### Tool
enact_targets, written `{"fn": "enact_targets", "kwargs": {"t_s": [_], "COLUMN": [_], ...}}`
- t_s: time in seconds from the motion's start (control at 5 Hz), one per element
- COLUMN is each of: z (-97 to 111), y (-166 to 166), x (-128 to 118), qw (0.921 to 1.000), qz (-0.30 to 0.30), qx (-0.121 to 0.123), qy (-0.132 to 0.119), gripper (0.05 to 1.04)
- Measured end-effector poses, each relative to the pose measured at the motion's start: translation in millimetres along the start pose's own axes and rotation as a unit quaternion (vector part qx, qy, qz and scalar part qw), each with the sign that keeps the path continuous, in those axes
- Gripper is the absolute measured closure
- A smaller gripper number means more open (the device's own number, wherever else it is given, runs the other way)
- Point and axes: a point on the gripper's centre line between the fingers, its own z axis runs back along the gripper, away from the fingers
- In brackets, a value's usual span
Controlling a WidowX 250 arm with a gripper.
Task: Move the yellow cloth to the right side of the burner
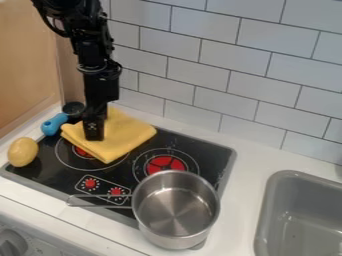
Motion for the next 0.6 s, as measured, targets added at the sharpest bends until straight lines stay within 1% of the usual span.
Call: {"fn": "enact_targets", "kwargs": {"t_s": [0.2,0.4,0.6], "z": [-1,-2,-3], "y": [-8,-24,-31], "x": [10,34,50], "qw": [0.9999,0.9995,0.999], "qz": [-0.007,-0.026,-0.041], "qx": [-0.005,-0.01,-0.011], "qy": [0.006,0.011,0.015], "gripper": [0.083,0.083,0.083]}}
